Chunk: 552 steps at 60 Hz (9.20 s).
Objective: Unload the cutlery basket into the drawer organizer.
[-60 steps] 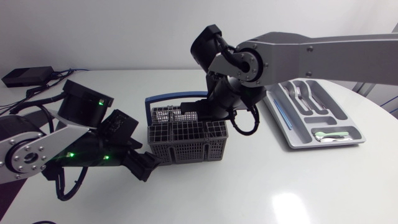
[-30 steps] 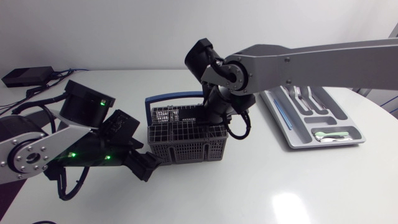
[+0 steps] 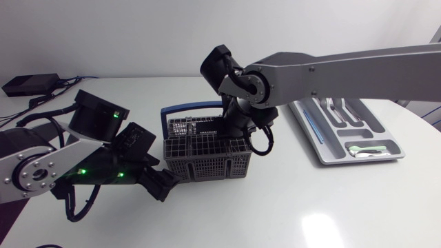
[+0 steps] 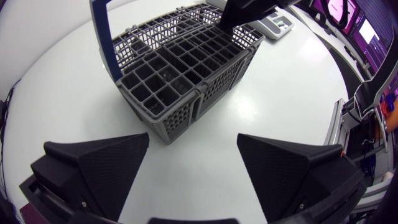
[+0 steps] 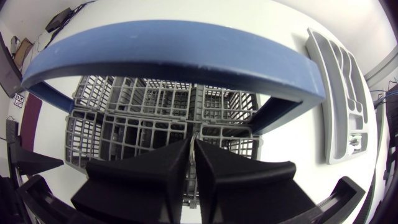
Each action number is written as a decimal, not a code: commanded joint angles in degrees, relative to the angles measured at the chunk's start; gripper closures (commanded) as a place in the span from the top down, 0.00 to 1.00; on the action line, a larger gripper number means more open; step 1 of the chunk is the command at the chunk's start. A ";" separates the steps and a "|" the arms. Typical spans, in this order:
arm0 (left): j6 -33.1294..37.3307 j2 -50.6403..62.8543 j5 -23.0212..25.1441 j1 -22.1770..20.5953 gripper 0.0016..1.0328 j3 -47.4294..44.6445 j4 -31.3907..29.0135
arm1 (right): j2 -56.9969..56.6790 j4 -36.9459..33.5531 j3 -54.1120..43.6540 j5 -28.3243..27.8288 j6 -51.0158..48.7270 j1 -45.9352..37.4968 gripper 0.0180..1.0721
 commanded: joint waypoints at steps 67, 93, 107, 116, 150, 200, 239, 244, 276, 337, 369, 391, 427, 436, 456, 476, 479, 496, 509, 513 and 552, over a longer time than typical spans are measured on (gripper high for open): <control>-0.05 3.68 0.69 -1.97 0.96 -1.37 3.09 | -6.04 6.08 -6.00 4.25 0.54 3.16 0.06; -0.67 4.91 0.60 -3.11 0.96 -1.10 4.67 | -10.34 7.92 -7.94 4.95 0.98 4.12 0.06; -1.55 5.35 0.60 -3.29 0.96 -0.66 5.90 | -11.92 7.66 -8.73 4.87 2.39 4.56 0.06; -1.72 5.70 0.69 -3.73 0.96 -0.58 6.08 | -12.54 7.31 -8.90 4.87 4.06 5.27 0.06; -1.99 5.70 0.69 -4.69 0.96 -0.49 6.08 | -17.73 4.76 -7.67 6.36 5.20 7.90 0.06; -2.60 3.07 0.69 -5.05 0.96 -0.84 4.05 | -38.56 -4.12 -10.14 -17.72 3.09 -8.71 0.06; -2.78 -1.06 0.60 -4.69 0.96 -1.98 0.89 | -32.67 -18.09 -11.63 -20.36 -23.98 -46.59 0.06; -2.78 -1.06 0.60 -4.78 0.96 -1.89 0.63 | -31.26 -15.10 -13.39 -17.81 -27.76 -50.19 0.06; -2.86 -2.03 0.60 -4.96 0.96 -1.89 -0.87 | -17.29 14.25 -22.44 -3.75 -45.42 -61.00 0.06; -2.34 -5.81 0.43 1.72 0.96 -2.95 -3.15 | -23.61 20.49 -31.84 -8.05 -44.63 -53.53 0.93; -2.51 1.22 -1.16 9.46 0.96 -1.89 1.51 | -24.84 15.92 -31.05 -11.75 -18.62 -25.50 0.93; -1.99 8.87 -1.24 13.15 0.96 1.71 6.52 | -14.30 18.73 -26.66 -9.64 -12.64 -17.23 0.93; -1.90 16.87 -1.24 13.06 0.96 6.89 9.42 | -13.59 18.21 -25.69 -7.53 -11.32 -11.08 0.93; -1.37 16.16 -1.24 13.15 0.96 5.93 9.33 | -13.77 18.12 -25.96 -7.35 -11.41 -12.22 0.93; 0.74 7.55 -1.16 14.38 0.96 1.45 6.87 | -18.08 17.85 -28.15 -6.30 -13.61 -17.85 0.95; 1.79 -4.23 -1.16 17.63 0.96 -0.31 1.86 | -28.89 15.75 -31.76 -5.95 -16.77 -21.45 0.95; 2.23 -6.78 -1.16 18.07 0.96 -0.58 0.45 | -31.61 15.22 -32.46 -5.95 -17.83 -22.77 0.95; 5.84 -16.09 -1.16 23.87 0.96 -3.12 -1.48 | -44.09 14.60 -38.08 -6.12 -24.24 -29.10 0.95; 6.36 -22.25 -1.16 25.72 0.96 -5.76 -1.39 | -52.97 14.69 -42.65 -6.30 -27.23 -32.09 0.95; 6.19 -23.92 -1.07 25.98 0.96 -6.38 -1.48 | -55.78 14.69 -43.97 -6.30 -27.58 -32.79 0.95; 2.89 -44.68 -2.61 28.19 0.96 -19.89 3.65 | -78.61 17.21 -56.82 -7.02 -28.70 -36.38 0.95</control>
